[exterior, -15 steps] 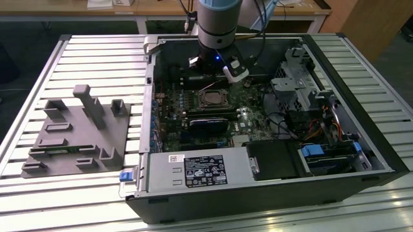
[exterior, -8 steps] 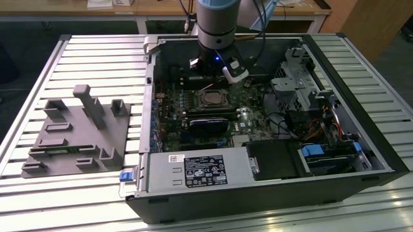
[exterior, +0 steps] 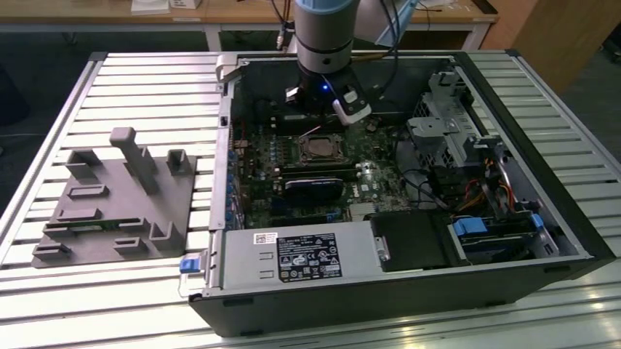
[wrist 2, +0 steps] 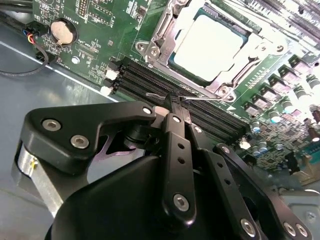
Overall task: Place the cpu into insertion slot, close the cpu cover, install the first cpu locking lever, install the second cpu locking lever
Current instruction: 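Install the first cpu locking lever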
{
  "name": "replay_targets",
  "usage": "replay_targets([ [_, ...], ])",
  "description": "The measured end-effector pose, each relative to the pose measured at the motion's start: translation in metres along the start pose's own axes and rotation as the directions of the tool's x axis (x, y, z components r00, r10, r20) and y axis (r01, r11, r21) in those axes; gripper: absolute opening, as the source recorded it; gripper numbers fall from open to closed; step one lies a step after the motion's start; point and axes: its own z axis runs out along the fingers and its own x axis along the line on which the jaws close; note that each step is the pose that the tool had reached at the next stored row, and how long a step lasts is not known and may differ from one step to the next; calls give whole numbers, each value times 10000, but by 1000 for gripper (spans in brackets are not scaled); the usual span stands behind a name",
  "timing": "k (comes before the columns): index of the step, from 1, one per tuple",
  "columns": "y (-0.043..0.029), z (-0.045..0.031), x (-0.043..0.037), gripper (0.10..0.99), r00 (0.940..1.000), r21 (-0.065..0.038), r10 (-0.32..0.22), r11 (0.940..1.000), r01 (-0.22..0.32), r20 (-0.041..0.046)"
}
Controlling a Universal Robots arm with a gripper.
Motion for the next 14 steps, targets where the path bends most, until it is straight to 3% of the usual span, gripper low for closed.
replay_targets([
  [14,17,86,8,106,9946,88,980,9951,-984,330],
])
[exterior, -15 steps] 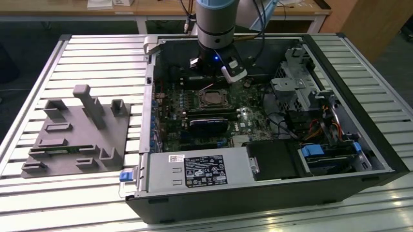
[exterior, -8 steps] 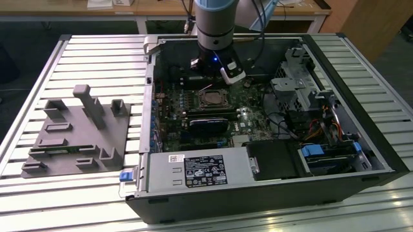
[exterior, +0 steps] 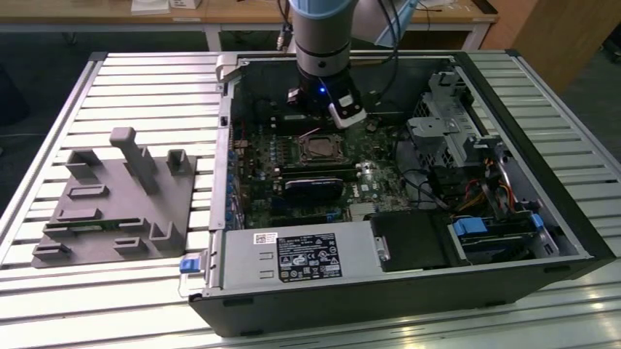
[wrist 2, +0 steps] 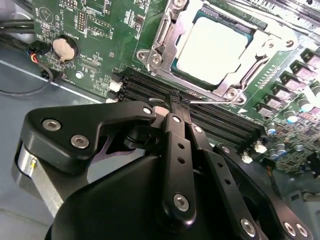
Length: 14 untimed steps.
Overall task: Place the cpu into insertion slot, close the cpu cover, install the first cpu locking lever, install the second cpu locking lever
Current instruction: 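Install the first cpu locking lever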
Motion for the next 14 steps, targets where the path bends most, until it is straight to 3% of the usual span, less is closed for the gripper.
replay_targets([
  [11,53,29,72,106,9993,27,363,9993,-364,124],
  [14,53,42,77,106,9985,80,516,9986,-518,200],
])
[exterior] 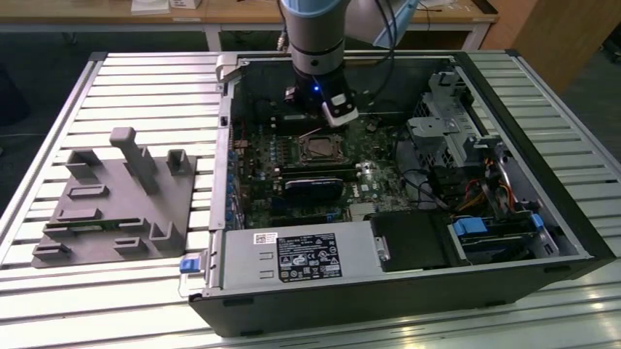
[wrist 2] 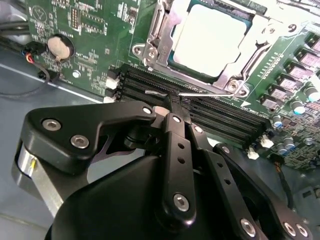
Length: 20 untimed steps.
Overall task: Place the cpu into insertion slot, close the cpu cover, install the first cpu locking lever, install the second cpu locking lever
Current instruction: 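Install the first cpu locking lever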
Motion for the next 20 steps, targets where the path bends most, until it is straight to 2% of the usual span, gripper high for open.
replay_targets([
  [9,-15,76,9,106,9972,117,706,9974,-709,264],
  [12,-8,97,14,106,9957,130,875,9960,-880,319],
  [17,43,126,34,106,9944,138,997,9949,-1003,358],
  [20,46,134,36,106,9934,218,1072,9939,-1082,411],
])
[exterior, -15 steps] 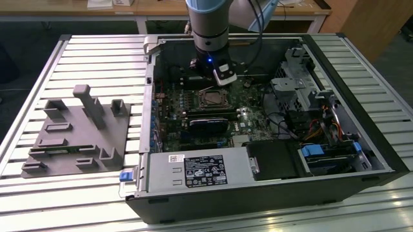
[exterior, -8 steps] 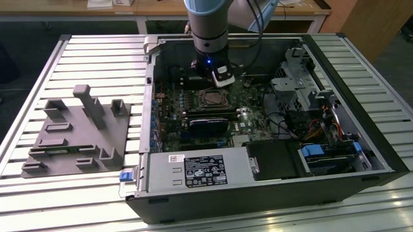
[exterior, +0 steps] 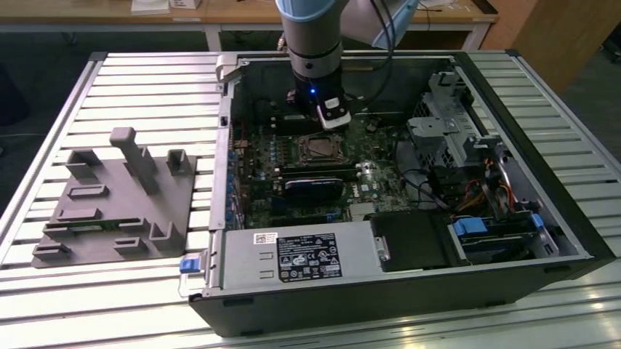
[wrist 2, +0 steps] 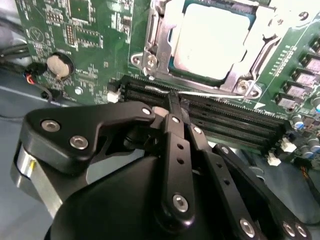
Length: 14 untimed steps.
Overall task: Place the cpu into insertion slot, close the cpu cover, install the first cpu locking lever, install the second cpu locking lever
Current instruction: 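Install the first cpu locking lever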
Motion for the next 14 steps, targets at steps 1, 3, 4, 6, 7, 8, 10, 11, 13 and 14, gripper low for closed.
replay_targets([
  [1,0,1,0,106,10000,40,28,10000,-29,22],
  [3,-1,1,0,106,9999,151,70,9999,-71,76],
  [4,0,2,0,106,9999,218,75,9997,-77,105],
  [6,-1,3,0,106,9999,301,80,9995,-85,144],
  [7,-1,5,0,106,9999,308,83,9995,-87,149],
  [8,-2,8,0,106,9998,310,88,9995,-93,153],
  [10,-4,16,1,106,9998,313,102,9995,-107,161],
  [11,-6,21,2,106,9998,315,109,9994,-114,165],
  [13,-9,31,3,106,9998,328,122,9994,-127,182],
  [14,-10,36,4,106,9997,337,127,9993,-133,193],
])
